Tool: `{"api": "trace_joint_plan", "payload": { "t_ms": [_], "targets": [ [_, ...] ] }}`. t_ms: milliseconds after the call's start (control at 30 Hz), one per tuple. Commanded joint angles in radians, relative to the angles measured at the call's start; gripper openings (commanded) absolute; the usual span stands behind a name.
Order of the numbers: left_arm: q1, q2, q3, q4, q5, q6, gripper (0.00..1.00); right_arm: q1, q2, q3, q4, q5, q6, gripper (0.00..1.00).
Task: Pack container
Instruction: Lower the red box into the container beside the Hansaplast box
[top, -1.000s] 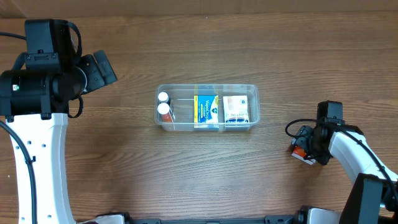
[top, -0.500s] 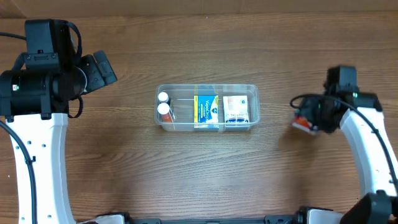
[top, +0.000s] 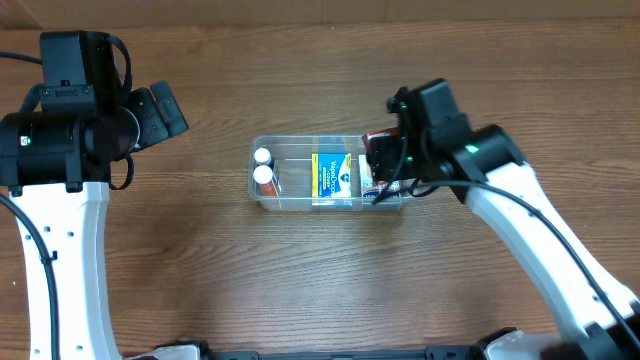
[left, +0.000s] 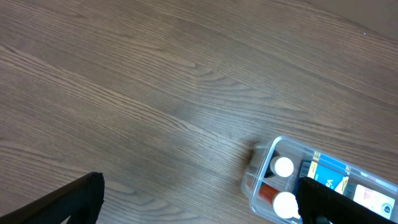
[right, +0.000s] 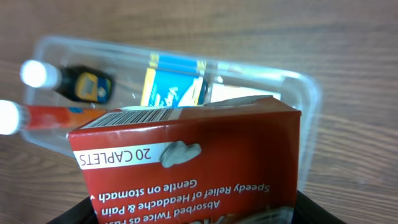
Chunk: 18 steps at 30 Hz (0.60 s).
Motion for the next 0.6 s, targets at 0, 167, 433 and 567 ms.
{"api": "trace_joint_plan", "payload": {
  "t_ms": [0,167,433,567],
  "targets": [
    [0.005,0.002,0.004,0.003,-0.012,0.013,1.00,0.002,0.109,0.018,0.005,0.005,-0.004,0.66],
    [0.005,0.002,0.004,0.000,-0.012,0.012,1.00,0.002,0.232,0.017,0.010,0.005,-0.004,0.66],
    [0.005,0.002,0.004,0.000,-0.012,0.012,1.00,0.002,0.275,0.017,0.047,0.005,-0.004,0.77],
    [0.005,0.002,0.004,0.000,-0.012,0.012,1.00,0.002,0.275,0.018,0.060,0.006,-0.004,1.00]
  ]
}}
